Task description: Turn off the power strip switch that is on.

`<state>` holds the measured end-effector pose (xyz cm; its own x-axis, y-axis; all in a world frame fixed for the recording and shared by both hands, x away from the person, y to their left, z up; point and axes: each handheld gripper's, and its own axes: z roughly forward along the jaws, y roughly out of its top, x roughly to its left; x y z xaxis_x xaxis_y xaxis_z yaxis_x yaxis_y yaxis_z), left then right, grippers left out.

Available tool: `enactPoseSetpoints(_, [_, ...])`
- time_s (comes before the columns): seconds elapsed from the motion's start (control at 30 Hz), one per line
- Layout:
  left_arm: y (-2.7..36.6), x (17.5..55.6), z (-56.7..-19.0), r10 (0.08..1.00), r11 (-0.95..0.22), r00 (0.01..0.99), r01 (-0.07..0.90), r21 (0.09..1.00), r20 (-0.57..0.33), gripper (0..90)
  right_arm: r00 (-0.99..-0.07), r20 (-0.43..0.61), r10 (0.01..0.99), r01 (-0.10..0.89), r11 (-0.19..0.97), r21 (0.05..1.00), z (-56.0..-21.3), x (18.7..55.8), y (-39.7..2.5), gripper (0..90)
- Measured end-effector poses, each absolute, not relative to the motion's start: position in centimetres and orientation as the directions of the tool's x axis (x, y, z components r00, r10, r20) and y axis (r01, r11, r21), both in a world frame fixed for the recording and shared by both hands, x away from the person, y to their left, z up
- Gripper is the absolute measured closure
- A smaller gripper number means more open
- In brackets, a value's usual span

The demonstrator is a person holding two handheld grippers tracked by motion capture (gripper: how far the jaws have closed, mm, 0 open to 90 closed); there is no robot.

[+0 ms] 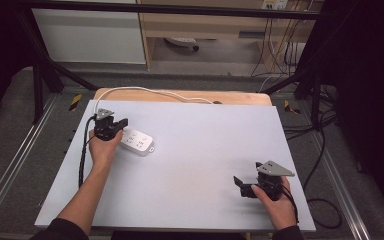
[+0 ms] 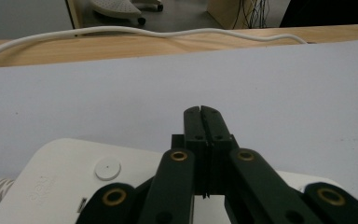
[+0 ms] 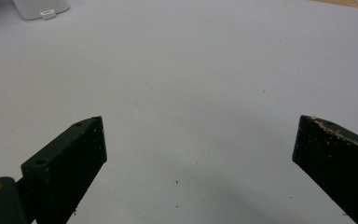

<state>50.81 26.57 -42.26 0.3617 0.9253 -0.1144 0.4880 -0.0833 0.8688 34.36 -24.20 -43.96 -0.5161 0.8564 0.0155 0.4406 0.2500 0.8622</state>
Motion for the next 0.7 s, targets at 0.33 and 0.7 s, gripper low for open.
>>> enactPoseSetpoints(0.33, [27.0,50.8,-43.1,0.93,-0.095,0.351,0.516,0.851,-0.109,90.0,-0.518,0.025,0.855,0.449,0.246,0.859,-43.9,34.4,-24.1,2.6])
enactPoseSetpoints(0.7, [27.1,50.6,-43.3,0.926,-0.108,0.366,0.504,0.857,-0.098,90.0,-0.523,0.035,0.852,0.456,0.245,0.856,-43.8,34.4,-24.0,2.5])
